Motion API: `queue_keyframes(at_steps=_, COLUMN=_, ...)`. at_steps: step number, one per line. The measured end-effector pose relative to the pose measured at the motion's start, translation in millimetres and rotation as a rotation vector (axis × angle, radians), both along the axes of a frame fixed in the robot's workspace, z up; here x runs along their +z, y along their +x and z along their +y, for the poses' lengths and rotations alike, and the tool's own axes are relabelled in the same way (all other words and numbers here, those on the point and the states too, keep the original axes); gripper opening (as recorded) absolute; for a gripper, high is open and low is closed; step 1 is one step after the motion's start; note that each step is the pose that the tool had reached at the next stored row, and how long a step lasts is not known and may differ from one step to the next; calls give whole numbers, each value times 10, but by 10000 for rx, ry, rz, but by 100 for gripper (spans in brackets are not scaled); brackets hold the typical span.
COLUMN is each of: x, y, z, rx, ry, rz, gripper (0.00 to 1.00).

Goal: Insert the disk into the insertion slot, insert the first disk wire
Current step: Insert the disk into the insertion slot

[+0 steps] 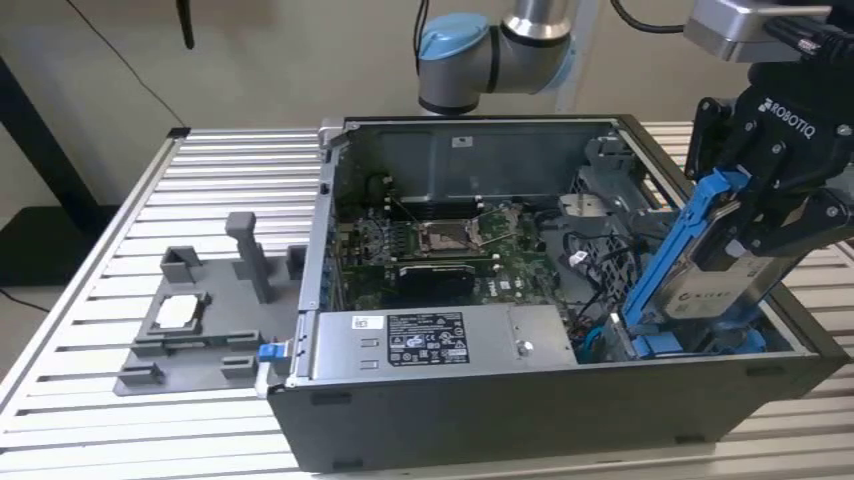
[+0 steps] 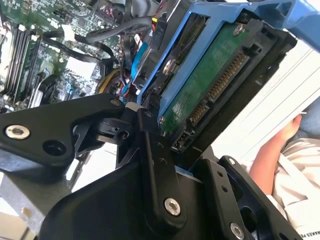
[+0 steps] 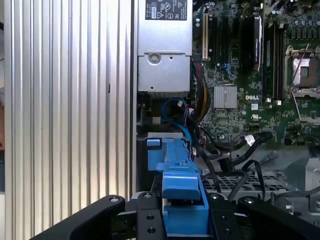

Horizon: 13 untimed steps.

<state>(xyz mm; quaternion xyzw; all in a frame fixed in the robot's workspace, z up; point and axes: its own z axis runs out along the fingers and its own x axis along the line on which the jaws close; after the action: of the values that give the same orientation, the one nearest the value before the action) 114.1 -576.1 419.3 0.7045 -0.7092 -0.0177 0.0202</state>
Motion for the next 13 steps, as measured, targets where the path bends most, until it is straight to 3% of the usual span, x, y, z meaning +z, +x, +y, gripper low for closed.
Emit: queue_keyframes(at_steps=13, x=-100, y=21, z=22, rx=251, ry=3, rz=0, gripper=33)
